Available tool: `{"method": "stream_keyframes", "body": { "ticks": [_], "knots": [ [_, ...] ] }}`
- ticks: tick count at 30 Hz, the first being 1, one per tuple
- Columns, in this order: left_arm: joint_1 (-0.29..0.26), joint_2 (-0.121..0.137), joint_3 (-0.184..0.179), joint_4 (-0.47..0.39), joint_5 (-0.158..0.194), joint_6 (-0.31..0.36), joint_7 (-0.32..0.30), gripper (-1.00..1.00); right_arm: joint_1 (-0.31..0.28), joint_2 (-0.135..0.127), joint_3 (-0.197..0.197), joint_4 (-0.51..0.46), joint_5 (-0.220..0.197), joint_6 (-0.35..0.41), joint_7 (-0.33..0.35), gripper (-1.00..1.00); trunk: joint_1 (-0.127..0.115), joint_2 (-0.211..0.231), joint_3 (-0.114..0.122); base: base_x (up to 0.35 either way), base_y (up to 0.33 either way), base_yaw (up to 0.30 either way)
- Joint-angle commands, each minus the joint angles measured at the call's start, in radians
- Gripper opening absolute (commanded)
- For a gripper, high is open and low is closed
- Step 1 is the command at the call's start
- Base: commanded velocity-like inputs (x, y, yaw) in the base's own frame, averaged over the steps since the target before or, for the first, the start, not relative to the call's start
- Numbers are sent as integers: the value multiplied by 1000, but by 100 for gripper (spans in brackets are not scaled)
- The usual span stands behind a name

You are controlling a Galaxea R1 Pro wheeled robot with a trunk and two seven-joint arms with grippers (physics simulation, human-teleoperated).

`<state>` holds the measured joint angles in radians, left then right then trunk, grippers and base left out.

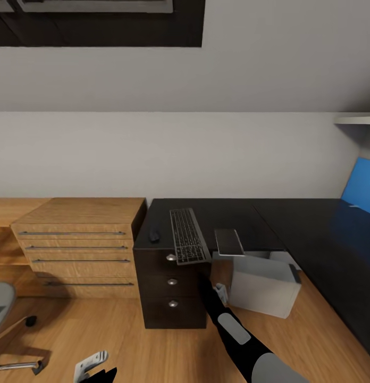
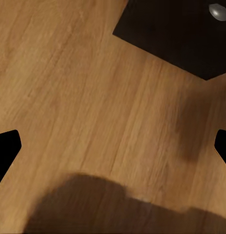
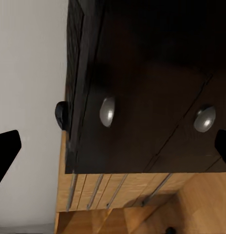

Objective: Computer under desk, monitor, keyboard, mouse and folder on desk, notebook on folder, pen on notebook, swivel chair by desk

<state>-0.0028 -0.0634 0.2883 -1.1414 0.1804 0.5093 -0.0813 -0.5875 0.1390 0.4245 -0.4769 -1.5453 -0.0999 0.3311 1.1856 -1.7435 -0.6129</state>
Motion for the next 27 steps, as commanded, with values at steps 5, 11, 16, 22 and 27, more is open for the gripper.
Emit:
{"method": "stream_keyframes", "body": {
  "ticks": [5, 11, 16, 22, 27],
  "knots": [
    [0, 0, 4, 0, 2, 6, -2, 100, -2, -1, 8, 2, -9, -7, 21, 100, 0, 0, -1, 257, 175, 0],
    [0, 1, 5, 0, 2, 7, -2, 100, -1, -3, 4, 3, -7, -8, 23, 100, 0, 0, -1, 108, 41, 0],
    [0, 4, 5, 1, 2, 7, -1, 100, -1, -4, 3, 3, -7, -8, 22, 100, 0, 0, -1, 224, 4, 0],
    [0, 13, 5, 2, 3, 8, -1, 100, -2, -4, 2, 3, -7, -8, 22, 100, 0, 0, -1, 75, 0, 0],
    [0, 14, 5, 3, 4, 8, -1, 100, -1, -4, 2, 3, -7, -8, 22, 100, 0, 0, -1, 181, 0, 0]
  ]
}}
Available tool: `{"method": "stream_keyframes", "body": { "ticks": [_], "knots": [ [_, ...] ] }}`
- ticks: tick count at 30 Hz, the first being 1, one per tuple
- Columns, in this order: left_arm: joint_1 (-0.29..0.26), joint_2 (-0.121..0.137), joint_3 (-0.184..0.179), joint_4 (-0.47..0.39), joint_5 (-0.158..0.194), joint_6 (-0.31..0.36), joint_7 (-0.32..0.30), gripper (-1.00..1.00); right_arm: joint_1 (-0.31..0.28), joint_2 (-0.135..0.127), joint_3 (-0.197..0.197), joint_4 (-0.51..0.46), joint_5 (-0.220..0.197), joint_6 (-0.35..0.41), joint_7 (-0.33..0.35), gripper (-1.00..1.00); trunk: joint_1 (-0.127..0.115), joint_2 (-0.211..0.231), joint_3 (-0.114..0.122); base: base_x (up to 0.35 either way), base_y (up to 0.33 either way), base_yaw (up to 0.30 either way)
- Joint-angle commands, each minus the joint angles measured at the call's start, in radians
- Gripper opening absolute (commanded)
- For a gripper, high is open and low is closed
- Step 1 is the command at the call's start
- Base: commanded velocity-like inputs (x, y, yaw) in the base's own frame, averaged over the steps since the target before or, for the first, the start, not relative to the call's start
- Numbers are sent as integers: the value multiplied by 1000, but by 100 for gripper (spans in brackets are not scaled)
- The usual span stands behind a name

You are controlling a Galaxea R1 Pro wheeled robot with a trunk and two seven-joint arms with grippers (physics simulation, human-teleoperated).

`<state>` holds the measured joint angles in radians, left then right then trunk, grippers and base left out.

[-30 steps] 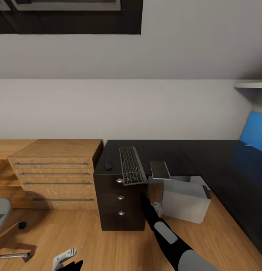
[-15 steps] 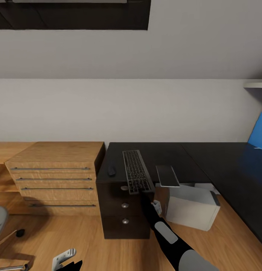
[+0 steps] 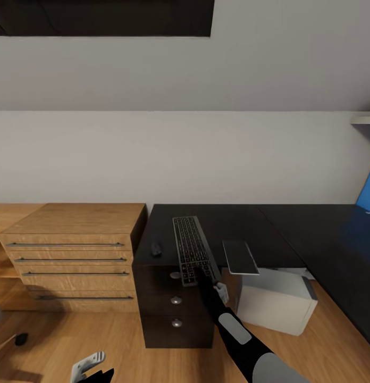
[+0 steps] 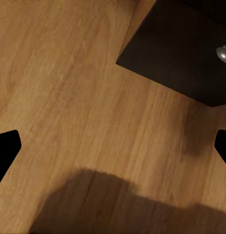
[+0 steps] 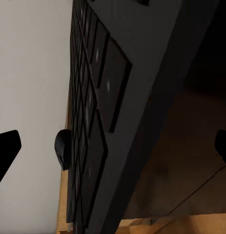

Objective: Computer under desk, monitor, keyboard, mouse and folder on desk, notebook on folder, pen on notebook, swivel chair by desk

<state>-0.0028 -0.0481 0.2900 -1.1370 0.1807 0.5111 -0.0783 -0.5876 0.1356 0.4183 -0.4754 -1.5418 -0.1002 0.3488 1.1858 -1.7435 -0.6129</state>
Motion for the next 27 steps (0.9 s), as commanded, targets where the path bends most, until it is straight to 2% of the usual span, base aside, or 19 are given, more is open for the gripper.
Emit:
{"method": "stream_keyframes", "body": {
  "ticks": [1, 8, 9, 19, 27],
  "knots": [
    [0, -1, 4, -1, 3, 7, -5, 100, -1, -1, 8, 1, -11, -7, 4, 100, 0, 0, -1, 102, 0, 0],
    [0, -1, 5, -1, 3, 7, -5, 100, -1, -1, 10, 1, -11, -7, 2, 100, 0, 0, -1, 29, 0, 0],
    [0, -1, 5, -1, 3, 8, -5, 100, -1, -1, 10, 1, -11, -7, 1, -100, 0, 0, -1, 3, 0, 0],
    [0, -1, 5, -1, 3, 6, -5, 100, -1, -1, 13, 1, -9, -8, 2, -100, 0, 0, -1, 0, 0, 0],
    [0, -1, 5, -1, 3, 6, -5, 100, -1, -1, 16, -12, -9, -10, 10, -100, -30, 56, 24, 0, 0, 0]
  ]
}}
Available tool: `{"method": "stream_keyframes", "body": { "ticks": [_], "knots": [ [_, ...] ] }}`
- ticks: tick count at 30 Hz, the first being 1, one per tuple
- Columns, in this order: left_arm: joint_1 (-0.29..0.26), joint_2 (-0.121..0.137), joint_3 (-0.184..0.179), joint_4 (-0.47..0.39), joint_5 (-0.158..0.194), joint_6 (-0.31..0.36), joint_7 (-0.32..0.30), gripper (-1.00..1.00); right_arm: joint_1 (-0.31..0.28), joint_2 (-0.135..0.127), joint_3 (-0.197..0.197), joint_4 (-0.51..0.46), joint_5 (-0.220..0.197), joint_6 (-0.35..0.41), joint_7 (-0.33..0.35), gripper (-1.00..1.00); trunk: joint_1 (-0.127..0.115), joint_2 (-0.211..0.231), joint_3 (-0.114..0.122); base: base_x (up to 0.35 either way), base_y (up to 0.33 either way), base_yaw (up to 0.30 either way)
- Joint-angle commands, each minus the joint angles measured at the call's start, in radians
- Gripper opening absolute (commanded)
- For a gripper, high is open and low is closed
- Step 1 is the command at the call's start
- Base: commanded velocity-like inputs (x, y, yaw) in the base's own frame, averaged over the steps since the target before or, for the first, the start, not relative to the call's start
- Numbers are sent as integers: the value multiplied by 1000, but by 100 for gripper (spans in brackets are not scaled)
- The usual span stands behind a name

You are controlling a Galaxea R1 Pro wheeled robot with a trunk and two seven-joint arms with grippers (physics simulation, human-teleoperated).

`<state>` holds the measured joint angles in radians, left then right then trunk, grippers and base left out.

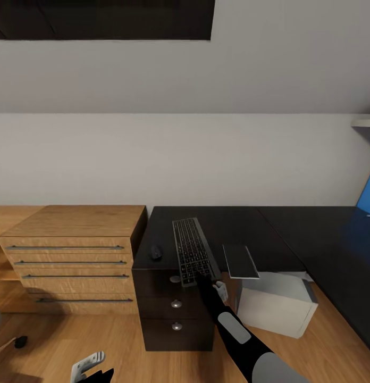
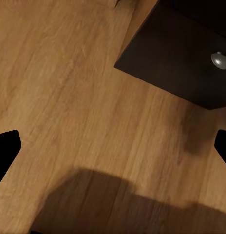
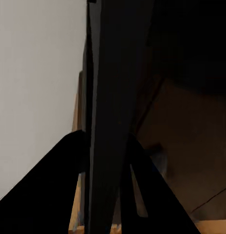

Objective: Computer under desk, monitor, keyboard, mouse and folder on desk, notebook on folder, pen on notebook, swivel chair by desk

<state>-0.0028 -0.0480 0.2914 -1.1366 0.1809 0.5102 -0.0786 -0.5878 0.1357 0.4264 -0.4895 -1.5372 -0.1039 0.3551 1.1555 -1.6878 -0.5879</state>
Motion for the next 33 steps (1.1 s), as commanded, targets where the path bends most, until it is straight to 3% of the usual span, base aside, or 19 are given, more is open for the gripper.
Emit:
{"method": "stream_keyframes", "body": {
  "ticks": [1, 7, 10, 12, 14, 17, 21, 28, 33],
  "knots": [
    [0, -1, 4, -2, 3, 6, -4, 100, -1, -1, 8, -10, -14, -6, 6, -100, -4, 7, 2, 0, 0, 0],
    [0, -1, 9, -3, 3, 1, -4, 100, 0, -2, 8, -53, -14, -7, 39, -100, -27, 49, 21, 0, 0, 0],
    [-1, -4, 8, -2, 2, -87, -2, 100, 7, -4, 9, -86, -13, -7, 86, -100, -38, 70, 30, 0, 0, 0],
    [0, -4, 8, -1, 2, -131, -1, 100, 44, -7, 9, -174, -12, -7, 92, -100, -46, 84, 37, 0, 0, 0],
    [0, -4, 8, 0, 2, -146, 0, 100, 95, -29, 9, -287, -12, -6, 66, -100, -54, 98, 43, 0, 0, 0],
    [0, -5, 8, 0, 2, -151, 1, 100, 128, -51, 9, -371, -13, -5, 16, -100, -65, 119, 52, 0, 0, 0],
    [0, -6, 8, 0, 2, -155, 2, 100, 204, -106, 9, -543, -18, -5, -67, -100, -81, 147, 65, -3, 0, 0],
    [-1, -6, 8, 1, 2, -155, 2, 100, 220, -138, 4, -587, -22, -5, -75, -100, -107, 196, 87, -180, -108, 0],
    [-1, -6, 8, 1, 1, -154, 2, 100, 221, -143, 2, -590, -22, -5, -74, -100, -127, 231, 103, -274, -228, 0]
  ]
}}
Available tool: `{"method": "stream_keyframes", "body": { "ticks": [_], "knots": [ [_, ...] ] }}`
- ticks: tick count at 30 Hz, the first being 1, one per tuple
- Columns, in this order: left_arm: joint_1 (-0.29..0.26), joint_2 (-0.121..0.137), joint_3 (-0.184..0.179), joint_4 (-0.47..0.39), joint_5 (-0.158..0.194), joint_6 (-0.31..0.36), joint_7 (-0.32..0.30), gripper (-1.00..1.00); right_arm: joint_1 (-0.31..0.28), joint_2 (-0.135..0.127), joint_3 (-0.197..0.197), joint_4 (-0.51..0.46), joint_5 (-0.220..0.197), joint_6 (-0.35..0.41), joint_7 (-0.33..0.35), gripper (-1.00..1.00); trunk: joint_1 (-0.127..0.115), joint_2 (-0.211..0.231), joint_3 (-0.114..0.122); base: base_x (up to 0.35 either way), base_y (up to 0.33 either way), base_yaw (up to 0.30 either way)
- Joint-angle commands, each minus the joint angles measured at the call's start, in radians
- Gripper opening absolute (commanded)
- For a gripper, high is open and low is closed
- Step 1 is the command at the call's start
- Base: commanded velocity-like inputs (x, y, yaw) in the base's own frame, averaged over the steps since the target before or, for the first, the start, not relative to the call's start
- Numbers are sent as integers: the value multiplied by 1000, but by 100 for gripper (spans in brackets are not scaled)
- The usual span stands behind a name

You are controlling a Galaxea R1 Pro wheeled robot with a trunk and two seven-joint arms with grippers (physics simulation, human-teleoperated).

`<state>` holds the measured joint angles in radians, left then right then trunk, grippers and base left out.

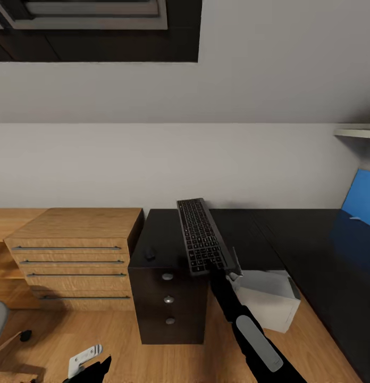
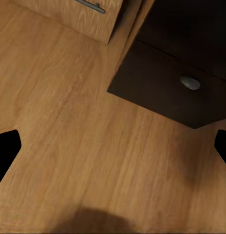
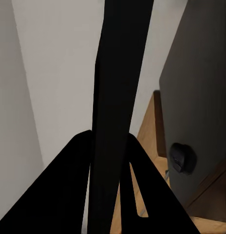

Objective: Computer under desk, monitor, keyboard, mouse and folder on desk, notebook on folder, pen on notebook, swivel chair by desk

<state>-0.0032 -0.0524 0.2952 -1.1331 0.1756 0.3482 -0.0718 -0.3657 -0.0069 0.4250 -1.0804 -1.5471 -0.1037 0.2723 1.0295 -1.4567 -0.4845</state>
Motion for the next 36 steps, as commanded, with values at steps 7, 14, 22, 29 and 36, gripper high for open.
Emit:
{"method": "stream_keyframes", "body": {
  "ticks": [7, 14, 22, 29, 36],
  "knots": [
    [-1, -1, 4, -2, 7, 6, -5, 100, -1, -1, 4, 2, -13, -14, 8, -100, -27, 49, 21, -281, -237, 0],
    [-1, 1, 6, -4, 7, 6, -6, 100, -1, 2, 2, 8, -13, -14, 7, -100, -54, 98, 43, -292, -181, 0],
    [0, 2, 7, -6, 8, 6, -6, 100, -1, 3, -15, 9, -12, -14, 5, -100, -85, 154, 68, -195, -82, -6],
    [0, 2, 7, -7, 8, 6, -6, 100, -1, 4, -23, 18, -13, -13, -29, -100, -112, 203, 85, -43, -7, -140],
    [0, 2, 7, -6, 8, 6, -6, 100, -1, 4, -29, 22, -13, -12, -36, -100, -139, 252, 99, -290, 0, -185]
  ]
}}
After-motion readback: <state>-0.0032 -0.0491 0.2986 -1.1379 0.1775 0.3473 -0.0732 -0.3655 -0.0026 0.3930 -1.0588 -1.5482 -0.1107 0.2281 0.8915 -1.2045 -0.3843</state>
